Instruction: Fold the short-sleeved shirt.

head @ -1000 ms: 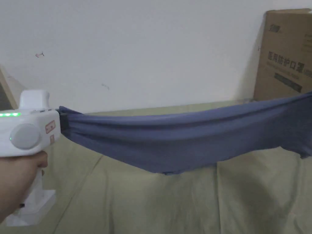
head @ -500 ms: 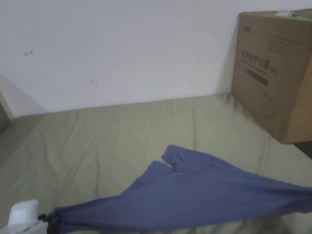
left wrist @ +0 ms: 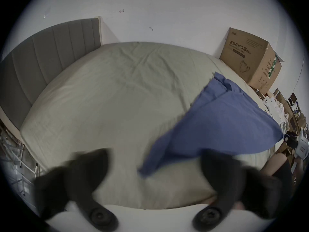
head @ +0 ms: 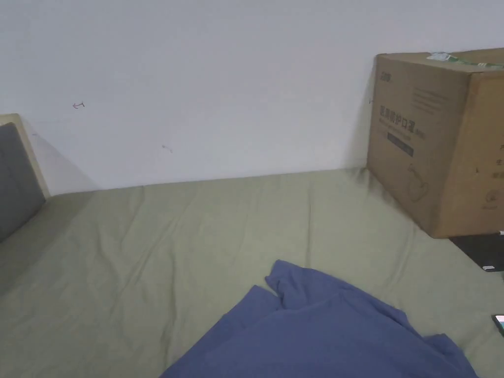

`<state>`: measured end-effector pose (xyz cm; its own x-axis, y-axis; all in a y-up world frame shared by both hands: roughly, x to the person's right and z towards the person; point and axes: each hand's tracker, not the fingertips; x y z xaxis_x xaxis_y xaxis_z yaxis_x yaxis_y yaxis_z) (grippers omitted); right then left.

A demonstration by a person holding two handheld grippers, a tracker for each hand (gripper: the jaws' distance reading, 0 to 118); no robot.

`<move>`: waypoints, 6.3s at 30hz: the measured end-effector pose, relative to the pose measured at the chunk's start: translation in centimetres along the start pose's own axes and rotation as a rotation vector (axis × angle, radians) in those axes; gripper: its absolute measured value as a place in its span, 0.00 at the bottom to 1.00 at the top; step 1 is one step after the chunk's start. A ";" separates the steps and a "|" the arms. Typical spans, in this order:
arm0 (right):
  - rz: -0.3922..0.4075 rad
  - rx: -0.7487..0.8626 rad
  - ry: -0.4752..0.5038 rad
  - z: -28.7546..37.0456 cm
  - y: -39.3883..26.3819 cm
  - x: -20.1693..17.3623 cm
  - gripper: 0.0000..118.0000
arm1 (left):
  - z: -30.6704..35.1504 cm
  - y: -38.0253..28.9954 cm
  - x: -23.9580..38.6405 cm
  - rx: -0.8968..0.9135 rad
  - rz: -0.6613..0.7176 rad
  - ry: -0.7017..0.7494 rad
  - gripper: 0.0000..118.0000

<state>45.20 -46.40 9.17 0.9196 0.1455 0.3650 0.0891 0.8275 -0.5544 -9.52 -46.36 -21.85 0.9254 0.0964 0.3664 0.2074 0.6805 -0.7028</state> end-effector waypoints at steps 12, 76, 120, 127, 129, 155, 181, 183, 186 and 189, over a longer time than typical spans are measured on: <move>-0.082 0.289 -0.037 10.4 2.2 -6.2 0.00 | 13.5 -5.3 3.7 0.377 0.076 0.099 0.00; -0.085 0.275 0.123 2.6 29.5 2.0 0.01 | 10.7 14.0 2.4 0.460 -0.053 -0.154 0.04; -0.082 0.502 0.076 -24.2 46.3 0.2 0.01 | -9.5 42.1 3.4 0.646 -0.160 0.308 0.04; -0.057 0.303 0.137 -20.1 31.0 -0.3 0.01 | -9.2 26.9 1.7 0.451 -0.058 0.229 0.04; -0.084 0.271 0.143 -17.6 26.9 -0.3 0.01 | -8.1 22.5 1.4 0.403 -0.050 0.213 0.04; -0.106 0.061 0.047 -0.4 -3.3 -0.1 1.00 | 5.1 -7.0 0.2 0.235 -0.090 0.025 0.96; -0.062 0.071 0.123 6.3 -3.1 -5.3 0.00 | -4.2 -5.5 -0.8 -0.012 -0.019 0.063 0.49; -0.064 0.058 0.124 6.2 -2.8 -5.6 0.00 | -3.7 -5.3 -0.4 0.029 -0.097 0.092 0.47; -0.079 0.036 0.123 5.1 -3.2 -5.4 0.00 | -2.7 -5.0 0.5 0.060 -0.147 0.053 0.02; -0.062 0.015 0.112 3.6 -2.9 -5.4 0.00 | -1.1 -4.0 1.2 0.115 -0.159 0.046 0.02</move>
<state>38.59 -47.60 11.51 0.9494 0.0328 0.3122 0.1425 0.8412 -0.5216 -8.88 -49.81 -19.26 0.8978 -0.0508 0.4374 0.3172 0.7634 -0.5626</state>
